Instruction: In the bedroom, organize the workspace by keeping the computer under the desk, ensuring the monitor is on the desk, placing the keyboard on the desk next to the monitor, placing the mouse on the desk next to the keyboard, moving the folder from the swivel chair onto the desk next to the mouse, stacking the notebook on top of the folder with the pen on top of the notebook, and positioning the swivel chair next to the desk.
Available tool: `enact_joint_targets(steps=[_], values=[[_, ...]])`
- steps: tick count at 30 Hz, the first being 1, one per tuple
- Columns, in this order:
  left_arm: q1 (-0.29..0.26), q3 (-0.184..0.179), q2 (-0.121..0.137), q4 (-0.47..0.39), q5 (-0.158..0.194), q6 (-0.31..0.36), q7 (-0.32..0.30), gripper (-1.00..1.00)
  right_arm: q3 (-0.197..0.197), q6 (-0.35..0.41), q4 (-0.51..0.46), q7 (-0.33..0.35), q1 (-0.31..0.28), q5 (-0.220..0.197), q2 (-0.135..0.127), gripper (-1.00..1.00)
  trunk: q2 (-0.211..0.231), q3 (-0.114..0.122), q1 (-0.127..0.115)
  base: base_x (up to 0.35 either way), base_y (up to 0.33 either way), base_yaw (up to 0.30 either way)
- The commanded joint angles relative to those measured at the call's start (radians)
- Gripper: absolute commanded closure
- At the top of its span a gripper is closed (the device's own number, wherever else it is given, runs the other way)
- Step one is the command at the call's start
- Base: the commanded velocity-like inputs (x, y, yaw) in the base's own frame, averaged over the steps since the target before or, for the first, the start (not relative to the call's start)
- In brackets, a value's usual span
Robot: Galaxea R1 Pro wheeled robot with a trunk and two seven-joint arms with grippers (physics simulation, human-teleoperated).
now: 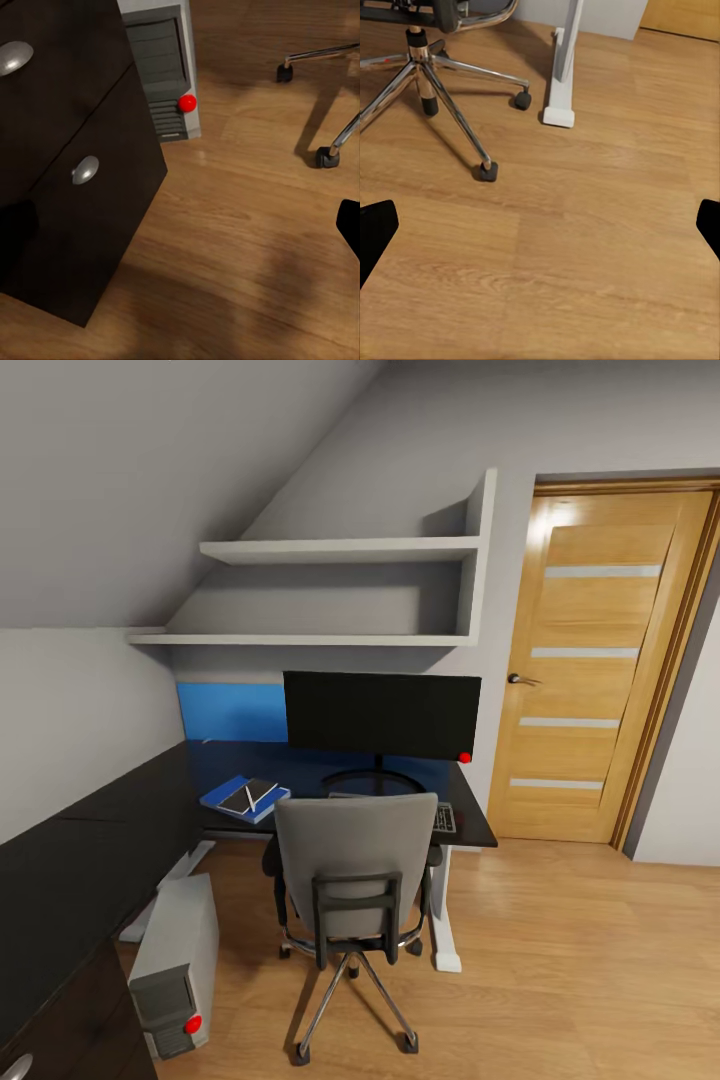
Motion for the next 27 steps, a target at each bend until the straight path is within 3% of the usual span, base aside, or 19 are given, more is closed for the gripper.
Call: enact_joint_targets(steps=[1,13,27], values=[[0.000,-0.009,0.000,-0.002,0.004,0.001,0.006,-1.00,0.008,-0.004,0.002,0.000,-0.001,-0.010,0.000,-1.00,-0.001,-0.001,0.000,0.000,0.000,0.000],[0.000,-0.008,0.000,-0.003,0.004,0.120,0.006,-1.00,0.007,-0.003,0.003,0.000,-0.001,-0.009,-0.001,-1.00,-0.001,-0.001,0.000,0.000,0.000,0.000],[0.000,-0.010,0.000,-0.003,0.004,0.146,0.006,-1.00,0.006,-0.003,0.003,0.001,-0.001,-0.010,0.000,-1.00,-0.001,-0.001,0.000,0.000,0.000,0.000]])
